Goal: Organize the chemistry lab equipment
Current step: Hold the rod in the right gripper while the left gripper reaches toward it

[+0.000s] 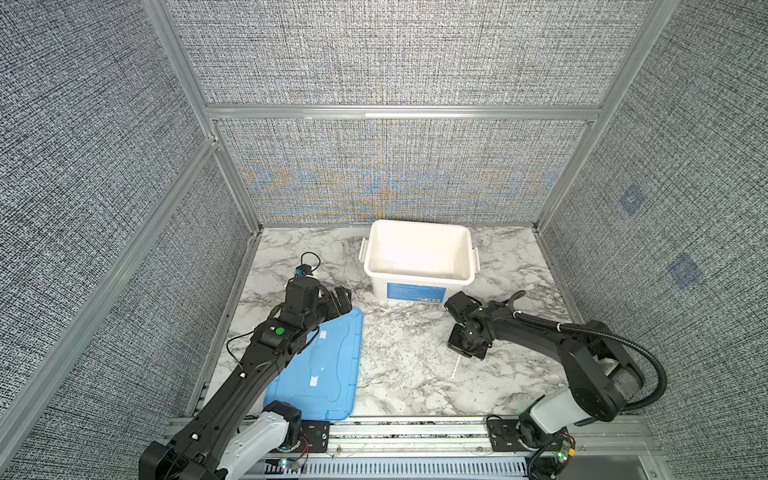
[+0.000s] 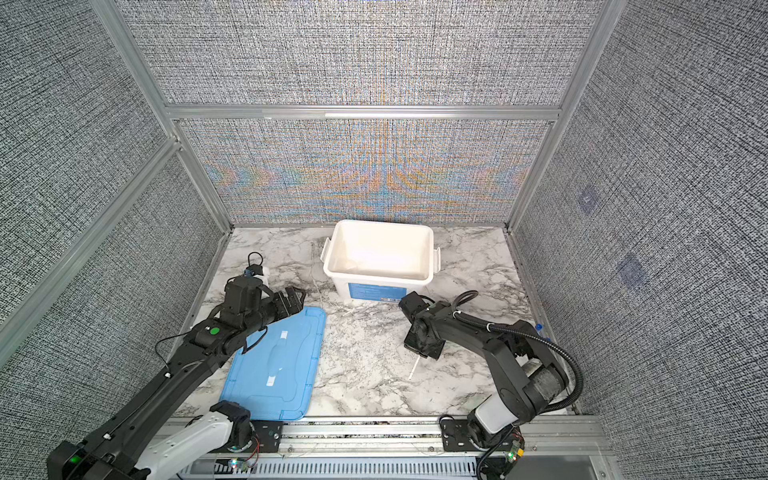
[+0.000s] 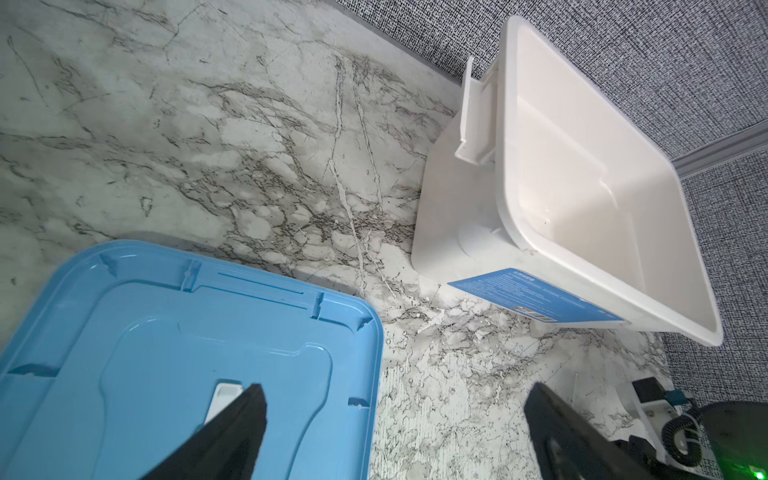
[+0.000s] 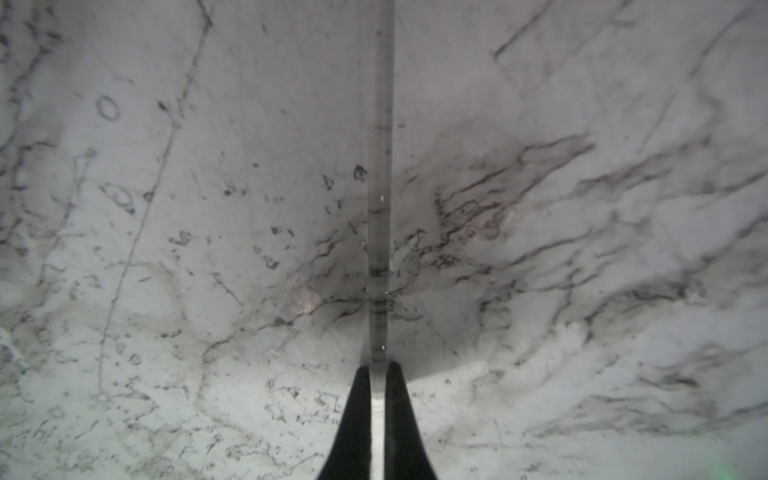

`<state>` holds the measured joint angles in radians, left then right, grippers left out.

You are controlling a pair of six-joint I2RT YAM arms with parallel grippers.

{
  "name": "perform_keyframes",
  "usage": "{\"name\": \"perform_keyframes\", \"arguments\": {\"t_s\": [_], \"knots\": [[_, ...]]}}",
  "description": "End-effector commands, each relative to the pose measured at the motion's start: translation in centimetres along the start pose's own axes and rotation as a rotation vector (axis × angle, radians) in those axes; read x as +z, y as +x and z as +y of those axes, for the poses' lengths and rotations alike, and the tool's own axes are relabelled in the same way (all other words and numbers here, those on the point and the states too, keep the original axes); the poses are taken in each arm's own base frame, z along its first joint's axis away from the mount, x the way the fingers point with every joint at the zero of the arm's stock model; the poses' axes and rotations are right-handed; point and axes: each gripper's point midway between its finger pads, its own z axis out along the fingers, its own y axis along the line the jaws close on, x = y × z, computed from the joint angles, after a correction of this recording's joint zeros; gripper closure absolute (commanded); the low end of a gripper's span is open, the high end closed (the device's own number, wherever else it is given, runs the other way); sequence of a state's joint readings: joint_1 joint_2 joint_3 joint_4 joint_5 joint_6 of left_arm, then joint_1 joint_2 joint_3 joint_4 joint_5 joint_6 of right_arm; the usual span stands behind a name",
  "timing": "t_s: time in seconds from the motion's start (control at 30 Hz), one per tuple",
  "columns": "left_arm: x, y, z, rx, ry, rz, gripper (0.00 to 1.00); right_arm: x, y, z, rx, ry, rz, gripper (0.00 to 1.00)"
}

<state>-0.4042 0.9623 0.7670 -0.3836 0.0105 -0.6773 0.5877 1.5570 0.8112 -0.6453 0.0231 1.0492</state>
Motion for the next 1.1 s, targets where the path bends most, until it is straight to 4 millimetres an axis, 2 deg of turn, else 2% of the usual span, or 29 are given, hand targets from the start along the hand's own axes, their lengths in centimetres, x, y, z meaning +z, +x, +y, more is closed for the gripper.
{"name": "perform_keyframes", "arguments": {"t_s": [0.0,0.03,0.13,0.23,0.33,0.4,0.6,0.77,0.93,1.07], "knots": [[0.0,-0.6,-0.7,0.015,0.023,-0.015,0.02,0.4,0.6,0.2,0.007,-0.017,0.018,1.00],[0.1,-0.6,-0.9,0.021,0.032,-0.011,0.02,0.2,0.5,0.2,0.009,-0.022,0.015,1.00],[0.3,-0.5,-3.4,0.097,0.147,0.034,0.01,-0.7,0.3,0.7,0.022,-0.062,-0.005,1.00],[0.1,0.2,-5.0,0.131,0.213,0.117,0.01,-1.8,0.2,1.1,0.017,-0.105,-0.028,1.00],[0.0,2.4,-6.7,0.107,0.316,0.241,0.02,-2.4,0.6,1.2,0.019,-0.128,-0.034,1.00],[-0.1,4.8,-8.1,0.115,0.412,0.331,0.04,-2.7,1.2,1.4,0.029,-0.158,-0.035,1.00],[-0.2,11.5,-10.4,0.218,0.470,0.510,0.06,-4.0,2.1,1.9,0.054,-0.240,-0.048,1.00],[-0.3,14.7,-12.8,0.258,0.579,0.544,0.07,-4.6,2.2,2.6,0.092,-0.318,-0.072,1.00],[0.9,17.8,-12.5,0.268,0.555,0.608,0.09,-5.0,2.1,4.8,0.120,-0.432,-0.081,1.00],[2.0,20.0,-13.3,0.287,0.575,0.657,0.08,-4.8,1.4,6.4,0.183,-0.489,-0.101,1.00]]}}
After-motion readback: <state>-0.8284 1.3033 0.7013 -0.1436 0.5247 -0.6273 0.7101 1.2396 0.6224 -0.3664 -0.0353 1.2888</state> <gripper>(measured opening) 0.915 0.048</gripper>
